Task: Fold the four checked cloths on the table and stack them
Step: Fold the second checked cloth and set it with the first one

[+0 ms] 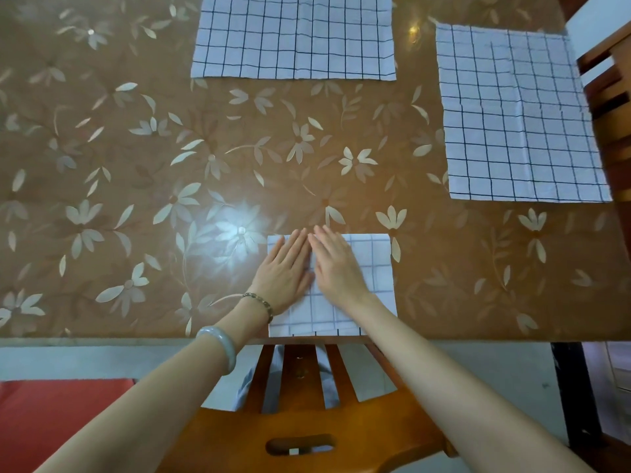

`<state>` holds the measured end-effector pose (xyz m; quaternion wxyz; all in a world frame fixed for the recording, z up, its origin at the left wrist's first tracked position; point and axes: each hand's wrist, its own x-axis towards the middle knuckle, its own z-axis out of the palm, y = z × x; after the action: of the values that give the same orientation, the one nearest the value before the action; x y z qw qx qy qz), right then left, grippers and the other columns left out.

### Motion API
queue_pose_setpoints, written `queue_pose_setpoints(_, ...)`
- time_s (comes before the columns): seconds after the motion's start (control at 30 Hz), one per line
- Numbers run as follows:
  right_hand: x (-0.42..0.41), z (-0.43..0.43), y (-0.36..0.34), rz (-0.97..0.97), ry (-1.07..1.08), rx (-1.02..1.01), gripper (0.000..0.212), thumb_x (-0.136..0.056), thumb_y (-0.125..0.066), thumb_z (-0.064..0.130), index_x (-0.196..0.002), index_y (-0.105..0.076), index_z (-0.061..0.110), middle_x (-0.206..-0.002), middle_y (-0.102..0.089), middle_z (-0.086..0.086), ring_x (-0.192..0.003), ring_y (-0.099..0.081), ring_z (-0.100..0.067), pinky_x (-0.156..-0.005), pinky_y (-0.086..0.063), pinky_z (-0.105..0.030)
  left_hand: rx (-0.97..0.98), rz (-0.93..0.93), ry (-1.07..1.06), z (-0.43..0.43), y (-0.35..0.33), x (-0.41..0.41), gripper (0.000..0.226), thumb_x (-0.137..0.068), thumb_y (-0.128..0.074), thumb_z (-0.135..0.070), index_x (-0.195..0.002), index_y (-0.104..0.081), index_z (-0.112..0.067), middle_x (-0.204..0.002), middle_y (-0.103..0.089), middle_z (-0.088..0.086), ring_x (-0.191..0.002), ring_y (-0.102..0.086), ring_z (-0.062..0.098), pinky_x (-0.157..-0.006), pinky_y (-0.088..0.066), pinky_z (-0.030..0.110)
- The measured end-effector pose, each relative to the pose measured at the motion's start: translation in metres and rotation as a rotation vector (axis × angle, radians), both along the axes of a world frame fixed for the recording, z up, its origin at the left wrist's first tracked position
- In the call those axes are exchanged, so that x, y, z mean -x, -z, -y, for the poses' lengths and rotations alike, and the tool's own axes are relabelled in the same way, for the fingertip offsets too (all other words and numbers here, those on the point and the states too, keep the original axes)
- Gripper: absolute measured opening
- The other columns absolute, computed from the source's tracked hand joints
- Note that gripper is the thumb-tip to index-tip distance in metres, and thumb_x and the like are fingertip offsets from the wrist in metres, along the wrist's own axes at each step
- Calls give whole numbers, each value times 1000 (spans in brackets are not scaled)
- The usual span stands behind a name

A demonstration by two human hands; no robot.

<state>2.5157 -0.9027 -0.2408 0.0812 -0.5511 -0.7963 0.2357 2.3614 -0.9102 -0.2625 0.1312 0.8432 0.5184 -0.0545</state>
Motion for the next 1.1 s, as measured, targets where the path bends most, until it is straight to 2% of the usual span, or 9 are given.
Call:
queue_pose_setpoints(0.07, 7, 0, 7, 66, -40, 33, 55, -95, -20, 20, -143, -35, -2, -151, -34, -18, -143, -26, -29, -118, -10, -39, 36, -38, 4, 0, 7, 2, 70, -99, -8, -49, -149, -21, -2, -157, -18, 13, -146, -13, 25, -118, -12, 43)
queue_pose_setpoints(0.13, 7, 2, 16, 128, -72, 57, 58, -96, -14, 25, -147, -25, 0, -155, -24, -16, -146, -17, -25, -119, -4, -37, 42, -48, 19, 0, 12, 4, 71, -98, -11, -51, -150, -17, -3, -158, -16, 12, -147, -10, 24, -118, -9, 42)
queue_pose_setpoints(0.33, -15, 3, 28, 255, -60, 56, 63, -99, -14, 41, -151, -10, 6, -160, -8, -10, -148, -1, -19, -119, 3, -36, 6, -40, 19, 1, 15, 6, 76, -96, -16, -59, -151, -11, -6, -158, -8, 10, -147, -3, 22, -119, -6, 42)
queue_pose_setpoints(0.5, -72, 3, 27, 379, 35, 77, 67, -98, -6, 52, -149, 10, 12, -157, 14, -4, -145, 15, -16, -117, 10, -33, -5, -29, -6, 2, 17, 6, 76, -96, -19, -60, -152, -8, -8, -159, -7, 8, -147, 0, 21, -119, -4, 44)
queue_pose_setpoints(0.67, -108, 2, 24, 518, 123, 52, 72, -97, -4, 55, -152, 1, 8, -160, 4, -9, -145, 13, -18, -118, 8, -42, -2, -52, -28, 1, 13, 6, 77, -93, -13, -66, -153, -5, -19, -159, -5, 5, -147, 1, 28, -118, 0, 47)
queue_pose_setpoints(0.77, -80, 3, 13, 432, 197, 23, 68, -97, -10, 48, -151, 0, 8, -158, 9, -8, -145, 14, -20, -118, 9, -45, -30, -82, -35, -1, 8, 8, 80, -90, -11, -71, -153, -1, -22, -159, 0, 8, -147, 4, 29, -117, 5, 47)
queue_pose_setpoints(0.9, -19, 6, 7, 229, 11, 14, 64, -97, -13, 39, -151, 1, 9, -156, 13, -5, -145, 15, -17, -118, 12, -39, -71, -54, 1, 1, 5, 9, 85, -91, -12, -68, -151, -8, -9, -158, -7, 10, -147, -3, 23, -118, -7, 47)
queue_pose_setpoints(1.1, -7, 6, 32, 306, -114, 30, 65, -99, -14, 43, -151, -4, 6, -160, -4, -11, -148, 3, -20, -120, 5, -38, 26, -85, -3, 2, 9, 13, 88, -90, -13, -69, -151, -11, -5, -159, -9, 12, -147, -2, 23, -119, -9, 48)
